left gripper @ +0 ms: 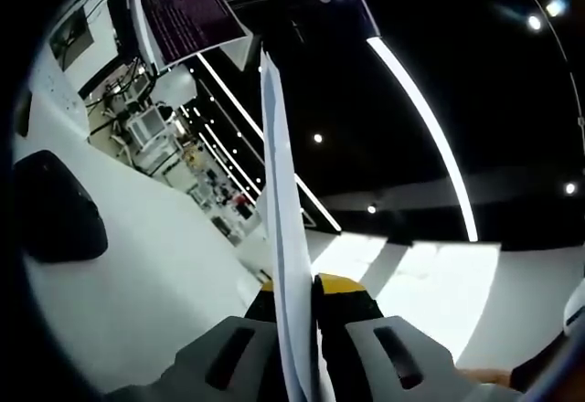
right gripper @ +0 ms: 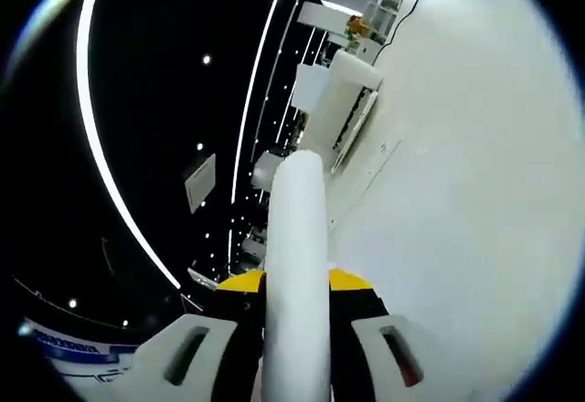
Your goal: Organize the stack of printing papers by aligning and flattening the scattered papers on the table
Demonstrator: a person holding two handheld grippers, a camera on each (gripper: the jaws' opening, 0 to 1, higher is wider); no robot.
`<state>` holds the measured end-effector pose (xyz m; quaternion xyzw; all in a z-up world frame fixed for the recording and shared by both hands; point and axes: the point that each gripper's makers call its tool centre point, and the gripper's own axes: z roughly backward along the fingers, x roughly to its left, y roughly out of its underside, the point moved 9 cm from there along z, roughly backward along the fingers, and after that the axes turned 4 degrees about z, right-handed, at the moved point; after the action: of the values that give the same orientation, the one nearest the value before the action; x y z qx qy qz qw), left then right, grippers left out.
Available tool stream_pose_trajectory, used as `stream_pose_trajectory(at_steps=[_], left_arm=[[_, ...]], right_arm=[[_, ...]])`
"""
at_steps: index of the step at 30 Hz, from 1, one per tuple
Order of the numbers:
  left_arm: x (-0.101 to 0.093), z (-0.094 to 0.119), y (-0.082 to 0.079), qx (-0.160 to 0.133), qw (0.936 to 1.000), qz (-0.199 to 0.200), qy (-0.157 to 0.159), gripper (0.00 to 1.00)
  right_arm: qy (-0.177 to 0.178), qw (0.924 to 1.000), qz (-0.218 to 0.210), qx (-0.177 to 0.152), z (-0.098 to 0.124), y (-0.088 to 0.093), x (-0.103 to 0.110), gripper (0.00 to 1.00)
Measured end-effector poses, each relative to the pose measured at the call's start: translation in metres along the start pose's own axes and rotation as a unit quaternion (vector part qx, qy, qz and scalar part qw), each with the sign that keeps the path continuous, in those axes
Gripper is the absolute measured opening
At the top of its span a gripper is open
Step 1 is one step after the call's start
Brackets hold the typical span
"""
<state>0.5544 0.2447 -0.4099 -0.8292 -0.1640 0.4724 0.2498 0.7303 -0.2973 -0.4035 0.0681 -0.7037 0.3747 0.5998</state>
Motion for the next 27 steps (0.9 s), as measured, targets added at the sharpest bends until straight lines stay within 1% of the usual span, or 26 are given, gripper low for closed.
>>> stream_pose_trajectory(at_steps=[1,2,5,8,10,13,16,19,22,26,27], left_arm=[[0.0,0.0,0.0,0.0,1.0,0.0,0.0,0.07],[0.0,0.0,0.0,0.0,1.0,0.0,0.0,0.07],[0.0,0.0,0.0,0.0,1.0,0.0,0.0,0.07],[0.001,0.0,-0.001,0.0,1.0,-0.001,0.0,0.07],[0.001,0.0,-0.001,0.001,1.0,-0.001,0.0,0.07],[0.001,0.0,-0.001,0.001,1.0,-0.001,0.0,0.07],[0.0,0.0,0.0,0.001,1.0,-0.001,0.001,0.07],[-0.001,0.0,0.0,0.001,1.0,0.0,0.001,0.07],[-0.002,0.0,0.001,0.001,1.0,0.0,0.001,0.07],[-0.002,0.0,0.001,0.002,1.0,0.0,0.001,0.07],[-0.002,0.0,0.001,0.002,1.0,0.0,0.001,0.07]], right_arm=[[0.002,1.0,0.002,-0.002,0.0,-0.003,-0.002,0.21],[0.0,1.0,0.002,-0.002,0.001,-0.001,-0.002,0.21],[-0.002,1.0,0.007,-0.005,0.004,0.008,0.004,0.23],[-0.006,0.9999,0.008,-0.011,0.003,0.004,0.003,0.3],[-0.011,0.9997,0.016,-0.018,0.006,0.01,0.01,0.36],[-0.014,0.9996,0.017,-0.018,0.004,0.001,0.006,0.36],[-0.017,0.9994,0.012,-0.028,0.004,-0.007,0.002,0.38],[-0.025,0.9991,0.002,-0.033,0.005,-0.004,0.003,0.39],[-0.031,0.9986,-0.01,-0.041,0.005,-0.008,0.0,0.4],[-0.037,0.9978,-0.023,-0.05,0.008,-0.001,0.006,0.44],[-0.041,0.9974,-0.03,-0.052,0.007,-0.007,0.003,0.44]])
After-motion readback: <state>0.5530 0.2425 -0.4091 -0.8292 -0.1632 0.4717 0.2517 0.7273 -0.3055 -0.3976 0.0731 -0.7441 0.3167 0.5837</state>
